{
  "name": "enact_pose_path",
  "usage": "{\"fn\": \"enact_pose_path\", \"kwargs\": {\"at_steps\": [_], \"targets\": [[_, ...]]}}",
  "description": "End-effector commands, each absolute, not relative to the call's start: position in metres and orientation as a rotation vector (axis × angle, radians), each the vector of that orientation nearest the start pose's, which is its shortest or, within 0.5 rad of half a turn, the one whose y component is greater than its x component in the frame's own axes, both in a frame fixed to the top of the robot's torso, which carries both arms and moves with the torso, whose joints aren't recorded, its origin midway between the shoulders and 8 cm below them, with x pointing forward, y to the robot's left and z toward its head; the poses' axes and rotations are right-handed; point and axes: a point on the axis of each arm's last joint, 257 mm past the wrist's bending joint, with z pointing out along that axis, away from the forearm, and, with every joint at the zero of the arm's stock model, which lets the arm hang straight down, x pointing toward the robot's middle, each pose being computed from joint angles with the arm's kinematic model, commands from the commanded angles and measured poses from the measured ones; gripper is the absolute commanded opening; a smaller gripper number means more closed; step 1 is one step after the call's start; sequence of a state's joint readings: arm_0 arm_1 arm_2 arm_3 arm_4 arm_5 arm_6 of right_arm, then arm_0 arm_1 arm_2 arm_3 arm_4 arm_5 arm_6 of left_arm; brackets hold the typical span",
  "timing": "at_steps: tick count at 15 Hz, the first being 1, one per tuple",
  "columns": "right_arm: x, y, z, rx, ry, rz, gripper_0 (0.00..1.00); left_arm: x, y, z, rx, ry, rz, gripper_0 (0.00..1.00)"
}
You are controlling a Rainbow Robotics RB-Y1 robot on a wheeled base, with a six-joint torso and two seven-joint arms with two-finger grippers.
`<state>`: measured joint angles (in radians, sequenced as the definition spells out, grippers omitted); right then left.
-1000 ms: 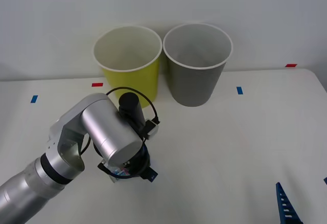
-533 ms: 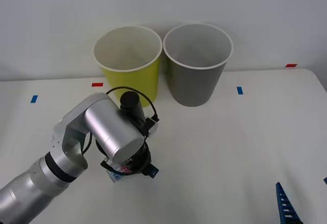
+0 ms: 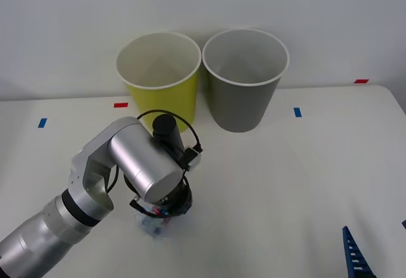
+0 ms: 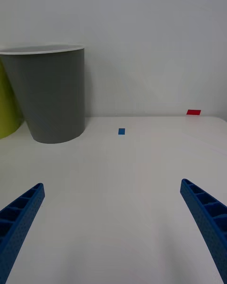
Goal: Put cans in the gray bin and PET bottles in the light green bin.
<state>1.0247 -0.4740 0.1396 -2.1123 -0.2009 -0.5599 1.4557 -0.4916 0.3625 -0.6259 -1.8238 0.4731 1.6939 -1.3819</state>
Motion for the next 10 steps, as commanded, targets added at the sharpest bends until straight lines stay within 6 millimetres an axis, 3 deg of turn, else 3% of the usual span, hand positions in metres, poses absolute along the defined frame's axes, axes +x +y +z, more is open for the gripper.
{"fn": "enact_pose_path", "kwargs": {"at_steps": [1,8,10], "targets": [[0.245,-0.292,-0.214,-0.066,1.539,0.066,1.0,0.387,0.08,-0.323,0.975,2.693,0.007,0.0],[0.245,-0.292,-0.214,-0.066,1.539,0.066,1.0,0.39,0.079,-0.317,0.984,2.636,-0.011,0.0],[0.245,-0.292,-0.214,-0.066,1.539,0.066,1.0,0.389,0.074,-0.305,0.991,2.567,-0.038,0.0]]}}
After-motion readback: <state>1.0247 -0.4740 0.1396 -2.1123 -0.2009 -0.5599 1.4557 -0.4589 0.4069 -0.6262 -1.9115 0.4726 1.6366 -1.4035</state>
